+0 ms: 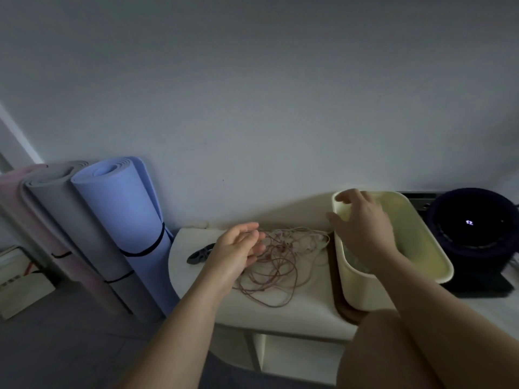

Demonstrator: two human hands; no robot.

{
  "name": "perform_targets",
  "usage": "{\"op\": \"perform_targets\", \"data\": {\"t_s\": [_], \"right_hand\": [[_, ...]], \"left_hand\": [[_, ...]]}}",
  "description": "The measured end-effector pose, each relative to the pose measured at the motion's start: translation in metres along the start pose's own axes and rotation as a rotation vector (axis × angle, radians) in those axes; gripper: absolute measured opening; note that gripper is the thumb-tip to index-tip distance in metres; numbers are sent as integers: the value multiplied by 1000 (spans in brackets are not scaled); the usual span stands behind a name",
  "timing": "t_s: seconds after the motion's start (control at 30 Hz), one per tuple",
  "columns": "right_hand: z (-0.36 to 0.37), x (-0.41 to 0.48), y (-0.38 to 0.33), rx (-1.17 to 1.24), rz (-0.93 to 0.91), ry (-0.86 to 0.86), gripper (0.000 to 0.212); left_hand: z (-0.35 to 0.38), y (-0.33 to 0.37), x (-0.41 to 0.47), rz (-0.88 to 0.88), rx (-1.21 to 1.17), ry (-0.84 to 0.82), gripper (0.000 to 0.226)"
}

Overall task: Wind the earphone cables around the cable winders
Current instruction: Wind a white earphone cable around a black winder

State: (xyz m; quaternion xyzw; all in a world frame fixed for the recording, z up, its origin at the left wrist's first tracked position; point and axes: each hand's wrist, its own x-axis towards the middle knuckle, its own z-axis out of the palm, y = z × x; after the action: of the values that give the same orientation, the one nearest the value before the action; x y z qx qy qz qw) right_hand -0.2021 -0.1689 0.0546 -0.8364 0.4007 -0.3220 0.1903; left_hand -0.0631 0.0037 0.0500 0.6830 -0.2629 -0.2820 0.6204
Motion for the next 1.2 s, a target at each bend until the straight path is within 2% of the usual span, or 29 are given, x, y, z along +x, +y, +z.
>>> {"op": "perform_targets", "data": {"t_s": [0.1,0.17,0.3,0.33,0.4,0.5,0.6,0.67,0.73,0.8,0.93,1.0,1.03,1.1,1.2], "right_hand": [[19,2,-21,91,-69,-173,22],[38,2,-29,62,-126,-317,19],[77,-1,-32,-190,-282,-681,23],[88,-3,-31,-263,-306,-799,26],[103,-6,-29,-351,-307,-930,27],[118,-1,-29,-322,-296,-969,20],[126,3,-43,-209,-352,-983,26],[134,-1,-51,-124,-357,-1046,30],[142,-6,-55,-85,-328,-1094,33],[145,-5,-56,-32,-268,-1035,34],[129,21,-55,171,-84,-585,15],[115,30,-56,290,-46,-437,7],[108,32,-57,367,-26,-375,3],[94,34,-59,600,55,-272,8],[71,41,-67,970,173,-228,14]], "left_hand": [[-12,-8,7,-5,53,23,15],[-24,-18,12,-13,148,43,16],[-40,-41,27,-8,363,62,17],[-43,-49,32,0,428,53,16],[-43,-58,37,6,560,29,22],[-45,-73,49,31,728,32,48],[-49,-79,61,-35,861,-73,63],[-47,-83,66,-64,889,-163,53],[-44,-87,68,-59,897,-183,33],[-42,-87,71,-31,854,-127,21],[-37,-68,77,113,668,18,15],[-33,-53,77,167,615,58,13],[-30,-45,77,182,598,72,12],[-26,-33,77,210,579,96,8],[-22,-20,77,214,558,87,6]]}}
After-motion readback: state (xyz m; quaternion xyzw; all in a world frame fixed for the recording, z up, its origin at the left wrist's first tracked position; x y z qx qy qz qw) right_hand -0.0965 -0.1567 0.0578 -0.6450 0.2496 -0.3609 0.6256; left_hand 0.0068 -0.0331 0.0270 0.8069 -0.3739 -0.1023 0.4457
